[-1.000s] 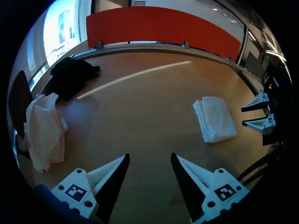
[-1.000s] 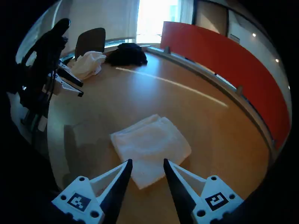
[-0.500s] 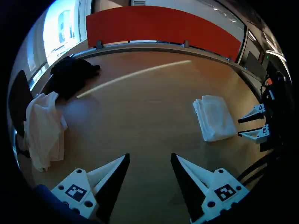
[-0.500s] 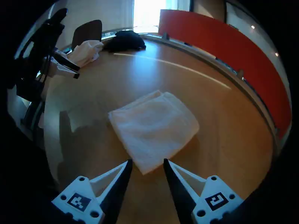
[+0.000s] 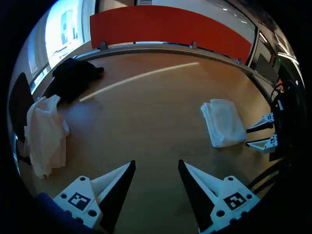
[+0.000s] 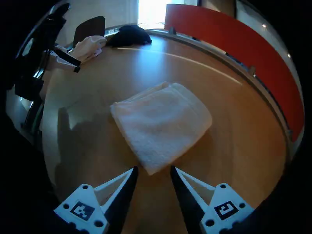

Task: Fold towel

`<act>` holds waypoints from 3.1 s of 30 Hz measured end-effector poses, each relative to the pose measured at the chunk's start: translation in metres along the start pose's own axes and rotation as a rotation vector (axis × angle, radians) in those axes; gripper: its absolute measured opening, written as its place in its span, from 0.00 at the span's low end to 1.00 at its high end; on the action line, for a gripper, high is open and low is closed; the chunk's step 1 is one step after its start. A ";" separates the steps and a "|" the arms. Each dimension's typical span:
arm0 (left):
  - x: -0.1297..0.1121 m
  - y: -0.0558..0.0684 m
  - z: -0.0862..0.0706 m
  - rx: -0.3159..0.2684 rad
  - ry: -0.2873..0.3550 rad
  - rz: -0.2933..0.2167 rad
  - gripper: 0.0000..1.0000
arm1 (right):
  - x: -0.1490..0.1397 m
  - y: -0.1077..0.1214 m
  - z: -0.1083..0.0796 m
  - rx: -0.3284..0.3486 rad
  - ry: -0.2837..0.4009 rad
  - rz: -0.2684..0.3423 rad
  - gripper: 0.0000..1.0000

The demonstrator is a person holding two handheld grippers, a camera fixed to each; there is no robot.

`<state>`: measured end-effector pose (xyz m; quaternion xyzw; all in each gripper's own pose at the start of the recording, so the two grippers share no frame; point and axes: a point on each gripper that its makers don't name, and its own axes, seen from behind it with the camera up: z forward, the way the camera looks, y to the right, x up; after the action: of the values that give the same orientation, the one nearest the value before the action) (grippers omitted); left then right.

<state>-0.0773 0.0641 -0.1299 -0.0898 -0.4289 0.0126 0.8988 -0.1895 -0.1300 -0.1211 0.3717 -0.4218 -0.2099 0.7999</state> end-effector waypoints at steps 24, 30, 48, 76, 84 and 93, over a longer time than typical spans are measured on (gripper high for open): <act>0.000 -0.001 0.001 0.000 -0.002 0.002 0.80 | 0.002 0.011 0.000 -0.020 0.011 0.041 0.06; 0.000 0.000 0.002 -0.001 -0.002 0.005 0.81 | 0.008 0.013 -0.005 -0.026 0.027 0.029 0.05; 0.005 0.003 0.000 -0.006 0.011 0.006 0.81 | 0.113 0.037 -0.055 -0.106 0.232 -0.019 0.05; 0.021 0.013 -0.006 -0.024 0.045 0.018 0.81 | 0.166 0.091 -0.144 -0.221 0.365 0.007 0.05; 0.022 0.019 -0.004 -0.029 0.048 0.024 0.81 | 0.158 0.120 -0.164 -0.260 0.368 0.030 0.05; 0.024 0.024 -0.002 -0.029 0.043 0.033 0.80 | 0.133 0.159 -0.178 -0.301 0.345 0.073 0.05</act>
<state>-0.0598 0.0896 -0.1168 -0.1100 -0.4080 0.0195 0.9061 0.0356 -0.0410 0.0052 0.2631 -0.2563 -0.1745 0.9136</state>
